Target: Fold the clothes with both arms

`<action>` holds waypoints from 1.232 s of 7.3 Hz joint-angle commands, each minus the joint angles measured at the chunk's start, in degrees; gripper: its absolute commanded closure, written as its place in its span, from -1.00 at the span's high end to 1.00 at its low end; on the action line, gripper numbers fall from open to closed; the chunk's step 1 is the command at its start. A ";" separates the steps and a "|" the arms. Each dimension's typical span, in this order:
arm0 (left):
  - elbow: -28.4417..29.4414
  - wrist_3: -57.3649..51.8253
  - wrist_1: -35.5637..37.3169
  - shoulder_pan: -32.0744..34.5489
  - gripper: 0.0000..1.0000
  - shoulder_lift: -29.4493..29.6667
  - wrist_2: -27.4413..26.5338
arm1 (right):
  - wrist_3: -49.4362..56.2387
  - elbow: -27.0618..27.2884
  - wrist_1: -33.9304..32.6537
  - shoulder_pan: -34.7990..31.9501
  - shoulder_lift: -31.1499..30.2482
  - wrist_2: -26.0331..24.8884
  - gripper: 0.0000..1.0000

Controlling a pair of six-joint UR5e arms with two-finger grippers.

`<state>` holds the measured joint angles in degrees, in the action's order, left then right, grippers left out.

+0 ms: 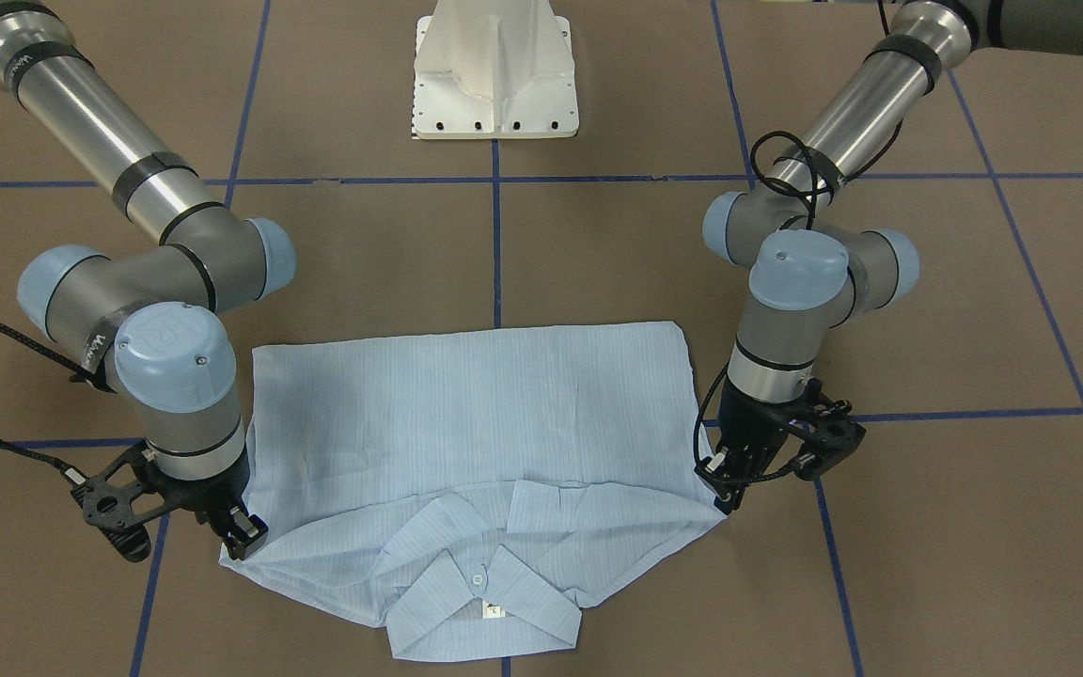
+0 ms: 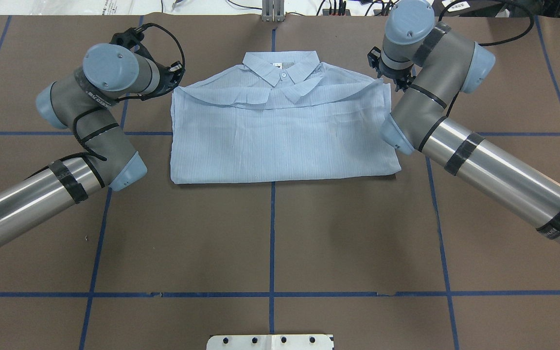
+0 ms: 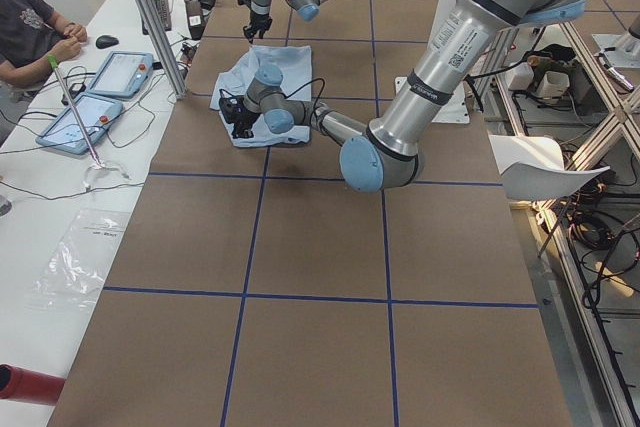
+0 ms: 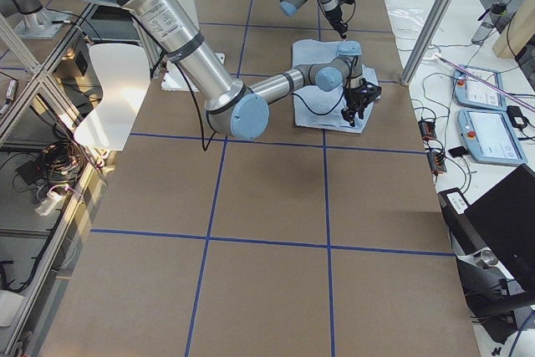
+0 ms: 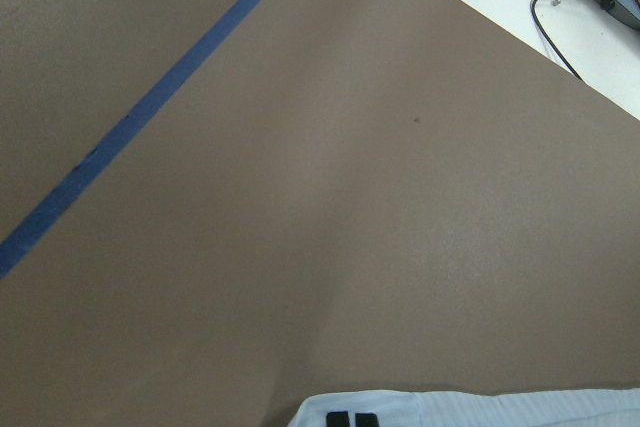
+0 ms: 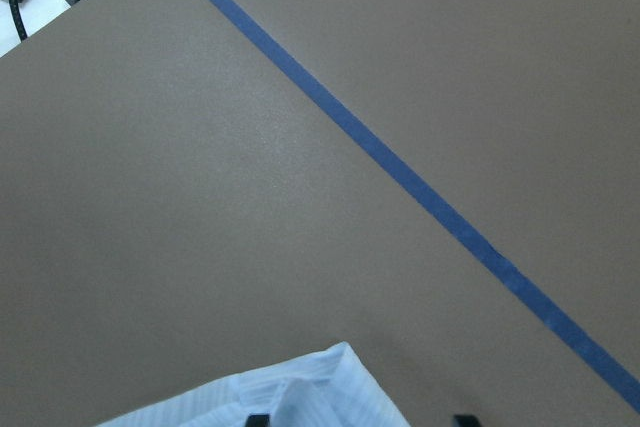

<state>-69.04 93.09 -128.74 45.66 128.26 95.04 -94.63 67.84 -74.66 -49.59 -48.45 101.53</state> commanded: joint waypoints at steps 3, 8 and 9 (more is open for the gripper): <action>-3.56 0.16 -1.78 1.36 -0.28 -0.91 0.59 | -8.67 26.69 3.91 6.23 -21.65 3.76 1.00; -4.44 0.43 -1.52 1.36 -0.28 -1.44 0.15 | -15.40 28.66 3.91 12.41 -23.27 3.06 0.20; -4.88 0.43 -1.52 1.36 -0.28 -2.13 0.06 | -16.45 28.67 4.00 12.33 -23.45 3.32 -0.99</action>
<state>-73.44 93.47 -130.29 47.02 126.72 95.26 -110.08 96.34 -70.67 -37.33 -71.80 104.56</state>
